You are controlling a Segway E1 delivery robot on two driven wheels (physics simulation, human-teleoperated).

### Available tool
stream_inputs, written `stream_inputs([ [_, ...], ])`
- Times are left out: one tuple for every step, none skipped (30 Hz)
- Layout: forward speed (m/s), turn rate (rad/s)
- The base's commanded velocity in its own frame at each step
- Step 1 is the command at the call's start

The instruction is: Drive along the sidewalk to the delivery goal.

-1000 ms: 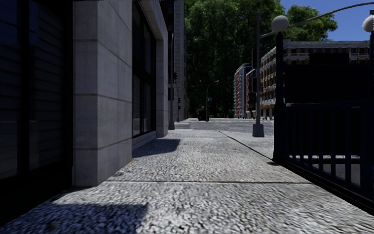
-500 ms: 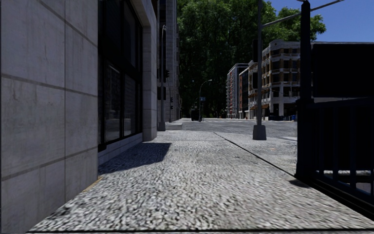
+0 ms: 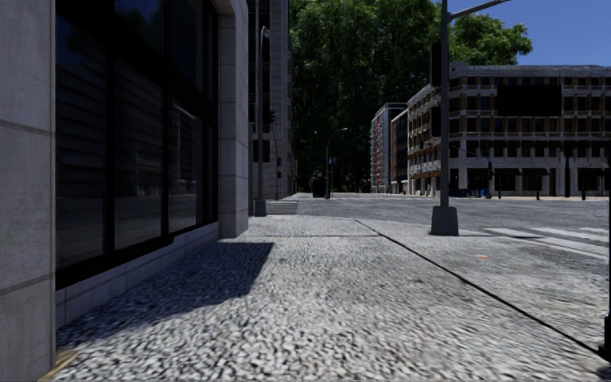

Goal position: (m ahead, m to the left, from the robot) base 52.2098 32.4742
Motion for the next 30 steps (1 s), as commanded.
stream_inputs([
  [1.97, 0.00],
  [1.97, 0.00],
  [1.97, 0.00],
  [1.97, 0.00],
  [1.97, 0.00],
  [1.97, 0.00],
  [1.97, 0.00],
  [1.97, 0.00],
  [1.97, 0.00],
  [1.97, 0.00],
  [1.97, 0.00],
  [1.97, 0.00],
  [1.97, 0.00],
  [1.97, 0.00],
  [1.97, 0.00],
  [1.97, 0.00],
  [1.97, 0.00],
  [1.97, 0.00],
  [1.97, 0.00],
  [1.97, 0.00],
  [1.97, 0.00],
  [1.97, 0.00],
  [1.97, 0.00],
  [1.97, 0.00],
  [1.97, 0.00],
  [1.97, 0.00],
  [1.97, 0.00],
  [1.97, 0.00],
  [1.97, 0.00],
  [1.97, 0.00],
])
